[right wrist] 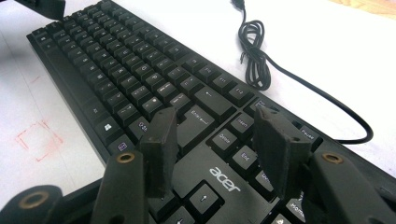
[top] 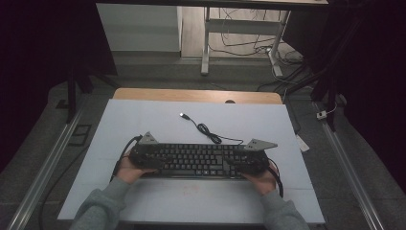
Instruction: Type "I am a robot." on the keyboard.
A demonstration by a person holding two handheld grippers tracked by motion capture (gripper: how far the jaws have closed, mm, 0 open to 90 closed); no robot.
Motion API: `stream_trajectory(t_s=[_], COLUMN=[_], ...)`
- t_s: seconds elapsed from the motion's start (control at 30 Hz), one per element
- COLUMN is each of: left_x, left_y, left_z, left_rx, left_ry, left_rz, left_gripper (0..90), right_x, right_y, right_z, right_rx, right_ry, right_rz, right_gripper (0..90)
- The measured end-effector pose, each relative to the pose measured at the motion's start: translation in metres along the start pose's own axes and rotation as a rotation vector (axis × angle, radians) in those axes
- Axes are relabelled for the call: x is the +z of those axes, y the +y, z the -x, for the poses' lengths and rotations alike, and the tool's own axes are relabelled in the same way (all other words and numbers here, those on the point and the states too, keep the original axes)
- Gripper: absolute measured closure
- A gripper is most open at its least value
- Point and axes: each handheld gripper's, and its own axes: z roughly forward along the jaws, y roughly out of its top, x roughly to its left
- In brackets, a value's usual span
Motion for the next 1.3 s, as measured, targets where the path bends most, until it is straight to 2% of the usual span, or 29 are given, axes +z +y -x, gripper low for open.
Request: stream_trajectory(t_s=[0.2,0.37,0.5,0.83,1.3], left_x=[0.006,0.009,0.013,0.023,0.03], left_y=[0.002,0.002,0.002,0.002,0.001], left_z=[0.011,0.015,0.018,0.025,0.025], left_rx=[0.026,0.046,0.062,0.1,0.107], left_ry=[-0.04,-0.064,-0.079,-0.106,-0.089], left_rz=[-0.015,-0.023,-0.036,-0.078,-0.108], left_gripper=[38.4,45.5,54.6,87.4,88.6], right_x=[0.002,0.003,0.004,0.006,0.007], right_y=[0.0,-0.001,-0.001,-0.002,-0.002], right_z=[0.0,0.0,0.0,-0.001,0.0], right_rx=[-0.003,-0.004,-0.006,-0.012,-0.009], right_ry=[0.003,0.001,0.0,-0.001,0.004], right_rz=[-0.01,-0.015,-0.022,-0.034,-0.035], right_gripper=[50.5,50.5,50.4,50.3,50.2])
